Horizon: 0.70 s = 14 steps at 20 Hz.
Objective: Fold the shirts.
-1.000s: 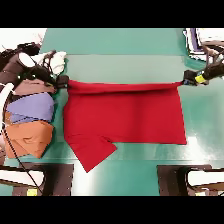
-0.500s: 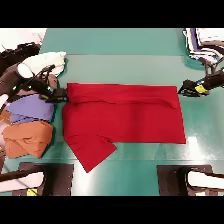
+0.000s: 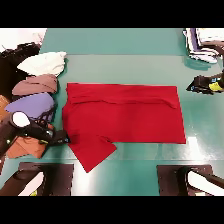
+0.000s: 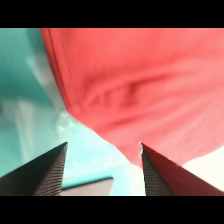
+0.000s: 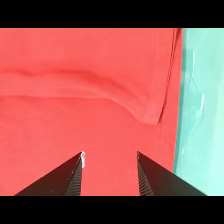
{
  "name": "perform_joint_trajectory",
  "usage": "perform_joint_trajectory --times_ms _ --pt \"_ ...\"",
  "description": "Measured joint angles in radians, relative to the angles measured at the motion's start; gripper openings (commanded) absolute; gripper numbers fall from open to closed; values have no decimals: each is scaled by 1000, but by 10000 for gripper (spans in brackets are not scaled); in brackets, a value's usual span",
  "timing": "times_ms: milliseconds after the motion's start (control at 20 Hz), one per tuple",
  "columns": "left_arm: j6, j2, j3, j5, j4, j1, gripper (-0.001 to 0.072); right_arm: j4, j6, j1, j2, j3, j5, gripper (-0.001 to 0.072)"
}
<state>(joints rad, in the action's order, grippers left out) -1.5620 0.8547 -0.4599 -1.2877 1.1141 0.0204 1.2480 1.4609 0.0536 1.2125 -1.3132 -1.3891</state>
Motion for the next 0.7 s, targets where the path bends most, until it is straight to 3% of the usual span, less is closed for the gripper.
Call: perform_joint_trajectory --times_ms 200,250,350,400,700 --pt "13 -26 76 70 -90 0 530 0 3 0 -12 0 -13 385" --pt "17 -29 85 87 -111 0 488 0 4 0 -13 0 -15 385" --pt "34 -32 95 118 -151 0 86 0 7 0 -14 0 -19 385" --pt "48 -33 98 130 -172 0 25 1 11 0 -15 0 -23 385" --pt "130 -36 75 128 -261 0 24 11 11 76 -60 102 -108 387"
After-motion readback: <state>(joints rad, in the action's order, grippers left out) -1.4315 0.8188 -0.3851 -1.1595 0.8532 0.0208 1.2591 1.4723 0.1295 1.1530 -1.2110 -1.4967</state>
